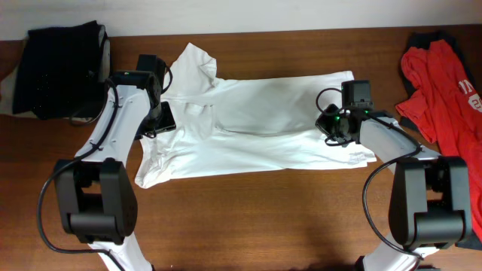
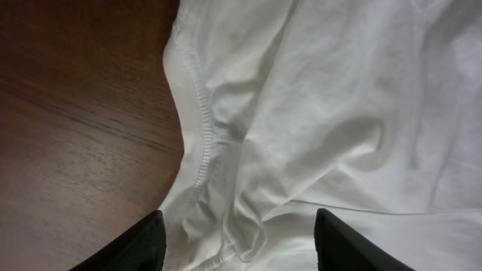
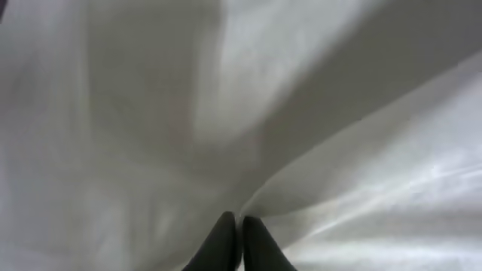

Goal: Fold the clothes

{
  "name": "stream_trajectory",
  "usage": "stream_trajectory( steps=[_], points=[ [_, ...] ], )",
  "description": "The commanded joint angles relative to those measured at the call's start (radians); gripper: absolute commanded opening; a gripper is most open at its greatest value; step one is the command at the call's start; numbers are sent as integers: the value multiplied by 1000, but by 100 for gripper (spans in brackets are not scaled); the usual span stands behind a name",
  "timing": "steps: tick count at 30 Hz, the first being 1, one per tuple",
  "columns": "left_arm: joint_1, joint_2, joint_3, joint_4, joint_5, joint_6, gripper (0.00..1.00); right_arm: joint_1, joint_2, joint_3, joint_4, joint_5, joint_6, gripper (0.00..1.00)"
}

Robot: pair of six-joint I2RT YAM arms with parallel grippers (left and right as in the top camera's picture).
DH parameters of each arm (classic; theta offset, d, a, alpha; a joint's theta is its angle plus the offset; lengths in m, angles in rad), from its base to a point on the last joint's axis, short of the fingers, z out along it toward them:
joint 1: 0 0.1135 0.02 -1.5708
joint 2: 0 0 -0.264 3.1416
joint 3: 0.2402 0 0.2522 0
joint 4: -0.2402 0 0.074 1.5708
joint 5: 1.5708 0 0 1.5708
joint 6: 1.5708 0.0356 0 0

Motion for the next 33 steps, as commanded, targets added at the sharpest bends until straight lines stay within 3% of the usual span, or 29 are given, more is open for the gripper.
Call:
stream_trajectory(
  steps=[1,2,4,5,7,8,9,11,12,16,17,19,22,30,33],
  points=[
    [0,-5,5,10,3,13,63,4,-2,-4,24,103,5,16],
    [0,-5,5,17,4,13,63,4,-2,-4,32,112,5,22],
    [-2,-5,5,37,8,13,62,4,-2,-4,38,128,5,52],
    [-4,-5,5,70,40,13,59,3,-2,-4,38,158,1,67],
    [-14,-5,5,135,147,25,50,-8,-2,2,43,165,-56,85],
    [-25,-5,5,173,230,68,44,-26,-5,27,15,141,-111,86],
    [-37,-5,5,192,287,90,27,-41,-10,56,-24,127,-137,85],
    [-73,-5,5,209,364,92,1,-77,-25,134,-118,128,-163,86],
    [-114,-5,5,215,388,93,1,-100,-32,191,-183,126,-174,87],
    [-294,0,5,234,386,111,1,-176,-34,406,-470,21,-248,83],
    [-335,4,5,252,386,110,1,-185,-34,435,-523,-31,-285,75],
    [-411,37,5,285,386,107,1,-187,-34,447,-637,-91,-319,47],
    [-457,121,5,300,447,107,1,-166,-21,402,-728,-87,-337,19],
    [-462,239,5,358,452,99,1,-138,-1,136,-483,-121,-336,16],
    [-454,243,5,389,380,99,1,-138,0,91,-422,-120,-328,16]
  ],
)
